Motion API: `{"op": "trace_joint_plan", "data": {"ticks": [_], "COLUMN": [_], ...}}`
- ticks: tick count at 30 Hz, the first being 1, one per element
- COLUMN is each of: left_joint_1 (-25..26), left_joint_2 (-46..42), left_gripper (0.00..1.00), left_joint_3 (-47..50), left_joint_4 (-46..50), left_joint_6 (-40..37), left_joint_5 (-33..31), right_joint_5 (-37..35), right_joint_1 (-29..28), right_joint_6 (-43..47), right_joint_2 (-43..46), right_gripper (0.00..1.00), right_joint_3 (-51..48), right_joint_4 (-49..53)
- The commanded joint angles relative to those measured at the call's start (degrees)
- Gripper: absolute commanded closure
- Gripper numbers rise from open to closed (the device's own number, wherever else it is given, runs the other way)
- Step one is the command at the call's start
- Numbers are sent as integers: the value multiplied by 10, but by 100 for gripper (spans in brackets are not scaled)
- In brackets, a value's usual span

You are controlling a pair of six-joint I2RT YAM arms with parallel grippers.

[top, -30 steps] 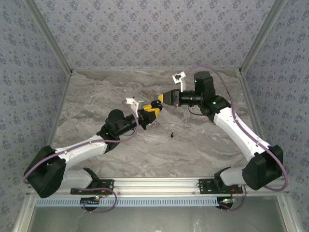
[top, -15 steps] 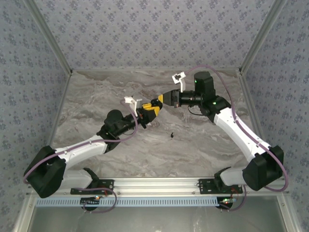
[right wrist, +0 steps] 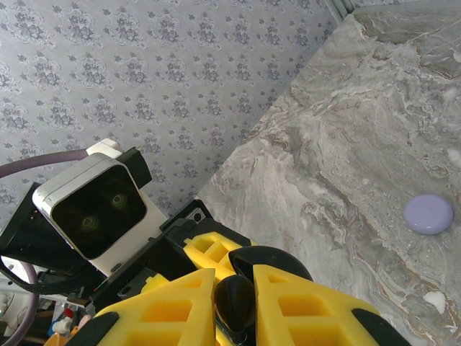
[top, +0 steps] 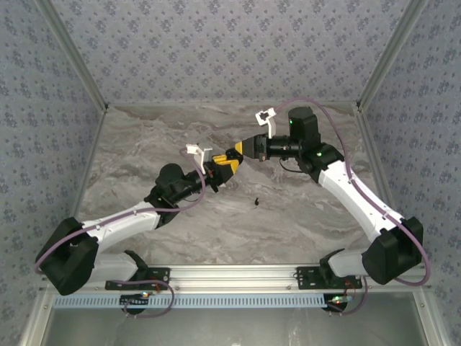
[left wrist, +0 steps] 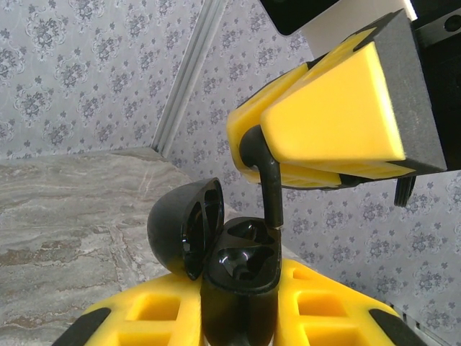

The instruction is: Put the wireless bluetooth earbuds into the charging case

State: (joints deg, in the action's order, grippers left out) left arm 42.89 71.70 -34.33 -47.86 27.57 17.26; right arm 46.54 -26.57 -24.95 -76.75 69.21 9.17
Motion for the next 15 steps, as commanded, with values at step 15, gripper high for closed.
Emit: {"op": "trace_joint_plan", "data": {"ticks": [15], "left_joint_1": [5], "left_joint_2": [-2], "left_gripper": [79], "left_joint_3": [-20], "left_joint_4": [-32], "left_joint_6": [20], "left_joint_5": [1], "right_joint_5": [-13], "right_joint_1": [-7], "right_joint_6": [31], "right_joint_2": [6], "right_gripper": [81], "right_joint_3": [5], "right_joint_4": [17]}}
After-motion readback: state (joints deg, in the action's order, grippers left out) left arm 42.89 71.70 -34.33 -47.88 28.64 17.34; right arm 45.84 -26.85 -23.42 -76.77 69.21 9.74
